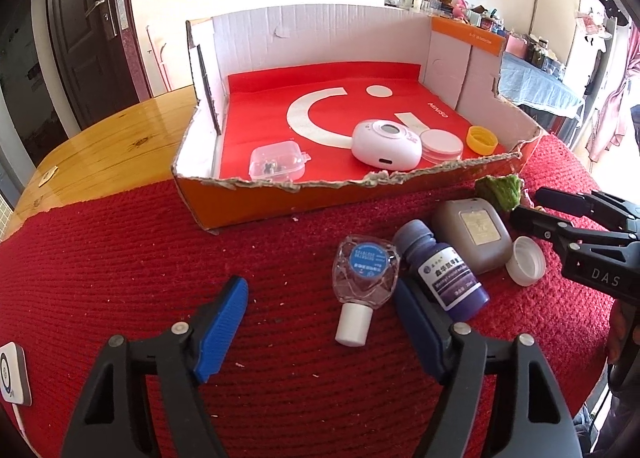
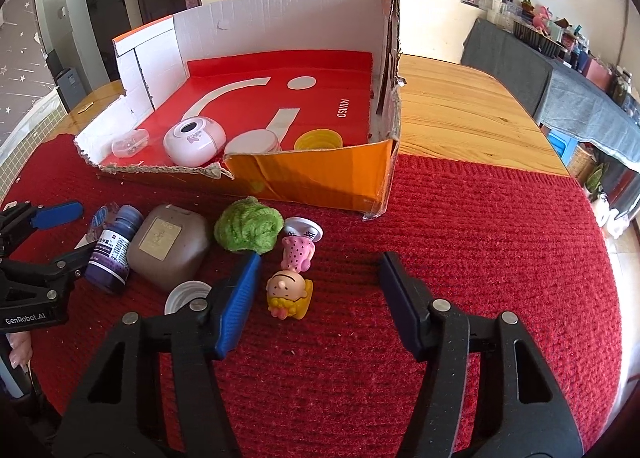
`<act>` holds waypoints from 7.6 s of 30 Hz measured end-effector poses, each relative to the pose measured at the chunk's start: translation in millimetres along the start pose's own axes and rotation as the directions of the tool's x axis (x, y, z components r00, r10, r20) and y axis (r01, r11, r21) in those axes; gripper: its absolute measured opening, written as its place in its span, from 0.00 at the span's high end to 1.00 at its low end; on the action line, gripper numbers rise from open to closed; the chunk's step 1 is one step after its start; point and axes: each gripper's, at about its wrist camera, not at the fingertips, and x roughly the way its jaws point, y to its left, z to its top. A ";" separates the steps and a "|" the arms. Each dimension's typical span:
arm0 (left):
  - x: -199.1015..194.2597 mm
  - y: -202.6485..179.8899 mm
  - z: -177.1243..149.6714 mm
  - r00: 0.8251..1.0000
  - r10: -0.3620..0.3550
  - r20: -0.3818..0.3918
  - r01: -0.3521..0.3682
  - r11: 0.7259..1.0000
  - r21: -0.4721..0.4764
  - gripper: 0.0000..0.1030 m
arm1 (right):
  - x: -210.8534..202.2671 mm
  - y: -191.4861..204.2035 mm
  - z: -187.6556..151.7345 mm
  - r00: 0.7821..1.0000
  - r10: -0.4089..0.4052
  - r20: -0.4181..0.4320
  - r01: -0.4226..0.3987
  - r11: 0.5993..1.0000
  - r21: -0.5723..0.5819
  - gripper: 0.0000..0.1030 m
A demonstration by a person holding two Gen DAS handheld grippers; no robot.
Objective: Organize objects
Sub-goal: 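Move left gripper toward the blue bottle while right gripper approaches the doll figure, then grasp the clear blue-label bottle with left gripper while right gripper grasps the doll figure, then carry the clear bottle into the cardboard box with left gripper while right gripper lowers the doll beside it, then open both grippers to release the bottle and doll inside the box, then withdraw both grippers from the box and move toward the dark bottle and white lid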
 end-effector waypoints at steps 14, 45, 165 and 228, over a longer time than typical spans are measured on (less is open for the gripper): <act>-9.7 -3.5 -1.4 0.997 -0.075 0.032 0.074 0.997 0.012 0.67 | -6.2 3.6 -5.6 0.995 0.092 0.023 -0.092 0.996 -0.018 0.80; -48.1 0.6 10.8 0.990 -0.082 0.113 0.082 0.997 0.009 0.67 | -43.5 8.3 3.7 0.987 0.120 0.105 -0.117 0.993 -0.032 0.80; 67.8 27.5 123.6 0.973 -0.148 -0.176 0.149 0.989 -0.005 0.58 | 71.3 -21.0 120.8 0.956 0.074 -0.283 -0.083 0.996 -0.019 0.79; -61.9 8.9 64.1 0.988 -0.067 0.139 0.073 0.997 -0.040 0.10 | -104.3 15.6 70.3 0.985 0.080 0.151 -0.071 0.996 -0.061 0.14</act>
